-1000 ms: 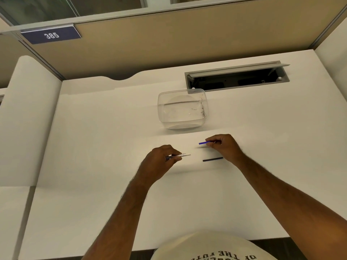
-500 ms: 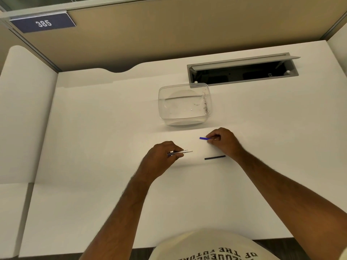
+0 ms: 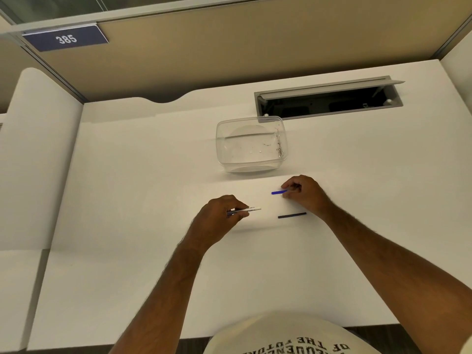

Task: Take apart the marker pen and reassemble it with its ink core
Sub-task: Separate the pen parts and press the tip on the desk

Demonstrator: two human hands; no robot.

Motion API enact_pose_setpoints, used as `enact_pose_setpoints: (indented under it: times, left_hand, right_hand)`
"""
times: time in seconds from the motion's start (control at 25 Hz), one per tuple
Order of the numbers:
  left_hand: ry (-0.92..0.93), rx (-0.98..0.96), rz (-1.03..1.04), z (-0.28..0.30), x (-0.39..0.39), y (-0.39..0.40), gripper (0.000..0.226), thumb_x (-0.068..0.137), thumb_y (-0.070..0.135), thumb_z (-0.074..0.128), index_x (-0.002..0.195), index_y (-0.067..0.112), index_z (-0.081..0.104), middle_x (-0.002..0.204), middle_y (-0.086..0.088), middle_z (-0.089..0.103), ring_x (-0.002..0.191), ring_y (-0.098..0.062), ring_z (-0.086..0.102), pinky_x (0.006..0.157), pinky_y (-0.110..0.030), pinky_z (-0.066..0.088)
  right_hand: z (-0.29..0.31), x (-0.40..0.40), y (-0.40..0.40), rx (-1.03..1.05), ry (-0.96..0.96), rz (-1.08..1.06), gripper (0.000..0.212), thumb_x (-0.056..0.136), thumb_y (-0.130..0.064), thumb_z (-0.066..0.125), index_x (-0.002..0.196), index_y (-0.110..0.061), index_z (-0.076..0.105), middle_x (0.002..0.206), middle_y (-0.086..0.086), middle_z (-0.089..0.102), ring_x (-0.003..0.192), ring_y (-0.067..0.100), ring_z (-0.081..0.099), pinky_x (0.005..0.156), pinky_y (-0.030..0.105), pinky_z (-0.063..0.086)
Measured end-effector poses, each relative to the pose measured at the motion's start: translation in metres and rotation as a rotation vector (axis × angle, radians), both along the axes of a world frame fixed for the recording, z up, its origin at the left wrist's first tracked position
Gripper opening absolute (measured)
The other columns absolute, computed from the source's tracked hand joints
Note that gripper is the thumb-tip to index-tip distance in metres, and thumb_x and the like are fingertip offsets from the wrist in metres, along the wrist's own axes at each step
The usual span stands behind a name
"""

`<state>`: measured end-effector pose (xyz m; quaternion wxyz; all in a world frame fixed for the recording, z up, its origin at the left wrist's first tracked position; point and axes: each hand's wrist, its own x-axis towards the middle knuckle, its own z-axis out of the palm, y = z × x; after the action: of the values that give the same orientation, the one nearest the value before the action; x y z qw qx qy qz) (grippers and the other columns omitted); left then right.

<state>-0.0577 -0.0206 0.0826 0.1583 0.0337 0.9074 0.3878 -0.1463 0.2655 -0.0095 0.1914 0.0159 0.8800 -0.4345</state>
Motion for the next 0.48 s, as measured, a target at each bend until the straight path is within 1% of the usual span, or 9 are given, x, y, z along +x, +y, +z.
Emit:
enact_pose_setpoints:
  times: [0.12,0.2,0.24,0.32,0.48]
  left_hand:
    - [0.004,0.07,0.047,-0.001,0.006,0.0,0.008,0.091,0.033,0.076,0.099,0.034,0.079,0.091,0.016,0.07,0.085,-0.009,0.064,0.073,-0.024,0.051]
    - [0.003,0.125,0.101,0.0,0.011,0.001,0.006,0.091,0.032,0.076,0.096,0.033,0.079,0.092,0.02,0.071,0.082,-0.006,0.062,0.07,-0.017,0.047]
    - [0.0,0.137,0.12,0.001,0.014,0.002,0.005,0.091,0.03,0.076,0.095,0.032,0.079,0.091,0.023,0.07,0.078,-0.004,0.061,0.068,-0.013,0.044]
    - [-0.021,0.157,0.15,0.002,0.02,0.004,0.004,0.092,0.029,0.076,0.093,0.03,0.079,0.089,0.026,0.069,0.072,-0.004,0.06,0.066,-0.011,0.043]
    - [-0.145,0.25,0.296,0.003,0.03,0.011,0.006,0.092,0.036,0.075,0.094,0.031,0.078,0.082,0.015,0.074,0.066,-0.01,0.071,0.058,-0.014,0.046]
  right_hand:
    - [0.006,0.008,0.0,-0.044,0.001,-0.048,0.021,0.081,-0.007,0.084,0.1,-0.012,0.077,0.085,-0.002,0.064,0.066,0.008,0.052,0.065,0.011,0.044]
    - [0.012,0.016,-0.001,-0.073,-0.003,-0.046,0.018,0.083,-0.009,0.083,0.1,-0.013,0.076,0.083,-0.002,0.063,0.066,0.009,0.051,0.065,0.016,0.044]
    - [0.016,0.022,-0.001,-0.087,-0.006,-0.042,0.016,0.085,-0.009,0.082,0.099,-0.013,0.076,0.083,-0.001,0.064,0.066,0.01,0.051,0.063,0.014,0.043]
    - [0.025,0.034,-0.003,-0.13,0.006,-0.038,0.013,0.086,-0.008,0.08,0.098,-0.013,0.076,0.082,0.0,0.064,0.066,0.011,0.051,0.061,0.012,0.042]
    - [0.045,0.062,-0.015,-0.226,0.023,-0.034,0.013,0.087,-0.003,0.078,0.099,-0.01,0.075,0.081,0.001,0.065,0.066,0.005,0.053,0.065,0.009,0.045]
